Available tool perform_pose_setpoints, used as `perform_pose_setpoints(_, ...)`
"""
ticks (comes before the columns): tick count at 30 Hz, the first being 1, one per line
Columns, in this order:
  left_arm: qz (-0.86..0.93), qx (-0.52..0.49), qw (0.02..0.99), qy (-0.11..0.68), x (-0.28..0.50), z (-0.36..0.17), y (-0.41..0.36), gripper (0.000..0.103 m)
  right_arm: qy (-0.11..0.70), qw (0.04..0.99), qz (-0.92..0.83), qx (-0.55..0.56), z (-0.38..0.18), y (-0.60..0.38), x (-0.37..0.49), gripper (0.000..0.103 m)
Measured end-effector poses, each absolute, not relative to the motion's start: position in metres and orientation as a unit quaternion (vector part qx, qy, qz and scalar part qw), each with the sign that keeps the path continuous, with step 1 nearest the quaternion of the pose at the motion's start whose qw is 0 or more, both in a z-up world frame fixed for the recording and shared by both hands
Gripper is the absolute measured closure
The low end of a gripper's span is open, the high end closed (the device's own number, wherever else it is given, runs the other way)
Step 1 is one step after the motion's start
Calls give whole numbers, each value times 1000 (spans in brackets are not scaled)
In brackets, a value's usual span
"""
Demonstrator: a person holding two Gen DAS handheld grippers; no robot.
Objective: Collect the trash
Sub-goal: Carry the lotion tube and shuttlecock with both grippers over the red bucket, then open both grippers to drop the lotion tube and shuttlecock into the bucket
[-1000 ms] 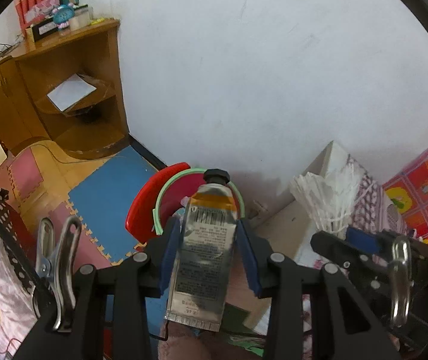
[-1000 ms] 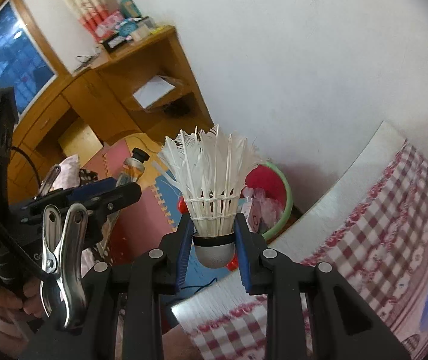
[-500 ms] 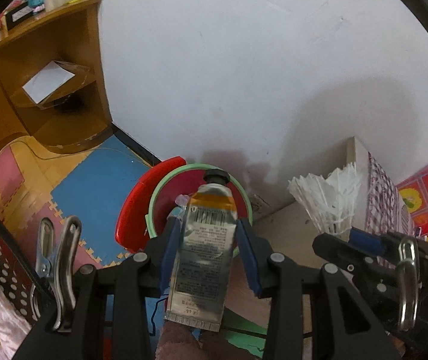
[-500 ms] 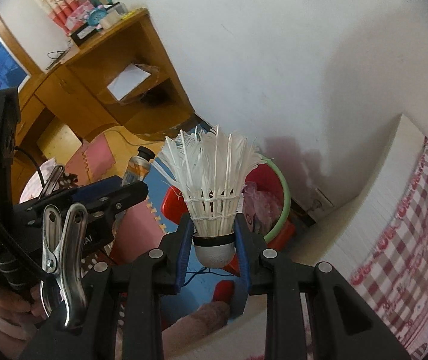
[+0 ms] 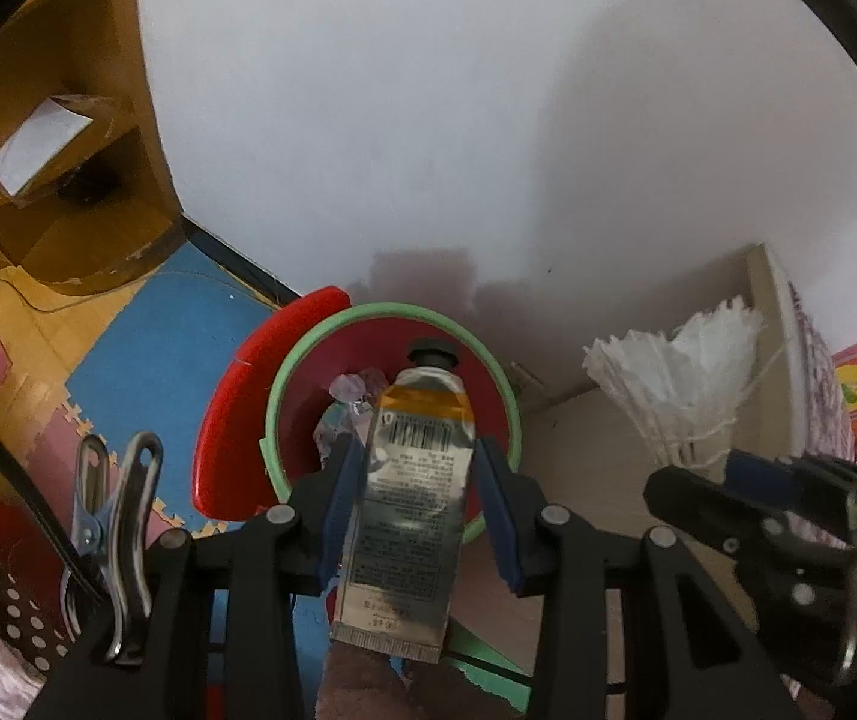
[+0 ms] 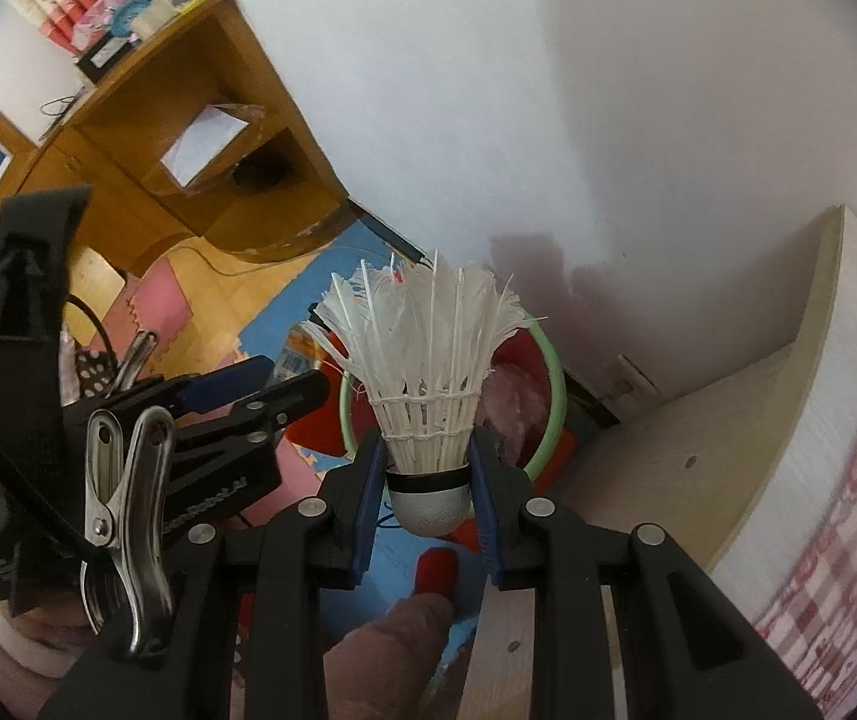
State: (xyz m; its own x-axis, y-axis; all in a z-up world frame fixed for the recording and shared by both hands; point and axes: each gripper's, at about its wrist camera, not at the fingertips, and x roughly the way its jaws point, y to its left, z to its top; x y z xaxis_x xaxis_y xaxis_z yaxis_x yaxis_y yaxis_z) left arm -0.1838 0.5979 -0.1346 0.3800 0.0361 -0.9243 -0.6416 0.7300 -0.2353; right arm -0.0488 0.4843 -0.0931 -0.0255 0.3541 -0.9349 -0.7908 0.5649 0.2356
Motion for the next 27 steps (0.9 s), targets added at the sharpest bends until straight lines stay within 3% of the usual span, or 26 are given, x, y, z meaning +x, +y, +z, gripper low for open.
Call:
perform_pose_setpoints(11, 190, -293, 762, 546, -154, -182, 612, 63, 593, 670, 407, -185, -107, 493, -39, 75)
perform_pose_setpoints(18, 176, -291, 762, 552, -146, -189, 616, 56, 599, 672, 397, -181, -108, 494, -35, 75)
perform_pose_setpoints(27, 190, -291, 754, 558, -153, -187, 621, 55, 607, 666, 394, -182, -114, 500, -31, 75)
